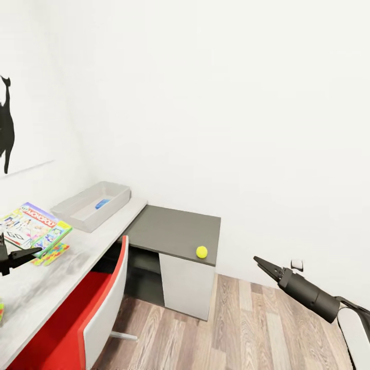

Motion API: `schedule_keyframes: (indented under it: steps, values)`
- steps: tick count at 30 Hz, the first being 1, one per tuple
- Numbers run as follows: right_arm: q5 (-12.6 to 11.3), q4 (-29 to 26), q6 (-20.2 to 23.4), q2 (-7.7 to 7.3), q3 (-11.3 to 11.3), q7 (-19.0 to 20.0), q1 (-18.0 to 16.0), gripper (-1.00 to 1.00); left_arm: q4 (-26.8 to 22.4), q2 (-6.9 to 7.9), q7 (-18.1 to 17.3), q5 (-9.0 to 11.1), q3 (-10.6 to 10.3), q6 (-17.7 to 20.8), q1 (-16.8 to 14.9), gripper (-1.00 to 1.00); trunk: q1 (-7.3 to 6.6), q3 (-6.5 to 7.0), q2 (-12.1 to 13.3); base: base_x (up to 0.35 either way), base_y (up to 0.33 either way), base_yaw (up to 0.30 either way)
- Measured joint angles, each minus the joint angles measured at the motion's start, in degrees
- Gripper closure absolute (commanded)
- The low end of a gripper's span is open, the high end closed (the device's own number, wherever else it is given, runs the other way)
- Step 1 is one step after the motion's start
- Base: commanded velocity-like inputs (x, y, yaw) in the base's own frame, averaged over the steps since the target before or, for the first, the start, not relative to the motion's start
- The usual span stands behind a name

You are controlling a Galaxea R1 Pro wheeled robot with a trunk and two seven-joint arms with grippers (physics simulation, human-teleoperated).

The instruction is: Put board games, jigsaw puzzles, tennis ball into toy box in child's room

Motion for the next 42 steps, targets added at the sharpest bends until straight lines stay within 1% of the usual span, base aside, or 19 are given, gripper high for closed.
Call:
schedule_keyframes:
  steps: [4,8,15,22,26,38,42]
  values:
    - [0.0,0.2,0.0,0.0,-0.1,0.0,0.0,-1.0,-0.9,-0.49,0.6,0.1,0.2,-0.2,0.0,1.0,0.0,0.09,0.0,0.001,0.0,-0.008]
    - [0.0,0.4,0.1,0.0,-0.6,0.0,0.0,-1.0,-1.1,-0.66,0.8,0.0,0.4,-0.4,0.0,1.0,0.0,0.18,0.0,0.013,0.007,-0.035]
    - [0.0,0.5,0.1,-0.01,-1.1,0.1,0.0,-1.0,-1.4,-1.38,1.1,-0.2,0.5,-0.5,0.0,1.0,-0.03,0.21,0.0,0.206,0.119,-0.024]
    - [0.0,0.5,0.1,-0.01,-1.1,0.1,0.0,-1.0,-1.4,-1.5,1.1,-0.2,0.4,-0.5,0.0,1.0,-0.03,0.29,0.0,0.255,0.171,-0.204]
    - [0.0,0.5,0.1,-0.01,-1.1,0.0,0.0,-1.0,-1.4,-1.5,1.1,-0.3,0.4,-0.6,0.0,1.0,-0.03,0.33,0.0,0.265,0.125,-0.096]
    - [0.0,0.5,0.1,0.0,-1.1,0.0,0.0,-1.0,-1.5,-1.58,1.1,-0.3,0.5,-0.6,0.0,1.0,-0.02,0.35,0.0,0.202,0.011,-0.013]
    - [0.0,0.5,0.1,0.0,-1.1,0.0,0.0,-1.0,-1.5,-1.57,1.1,-0.3,0.5,-0.6,0.0,1.0,-0.01,0.35,0.0,0.127,-0.046,-0.136]
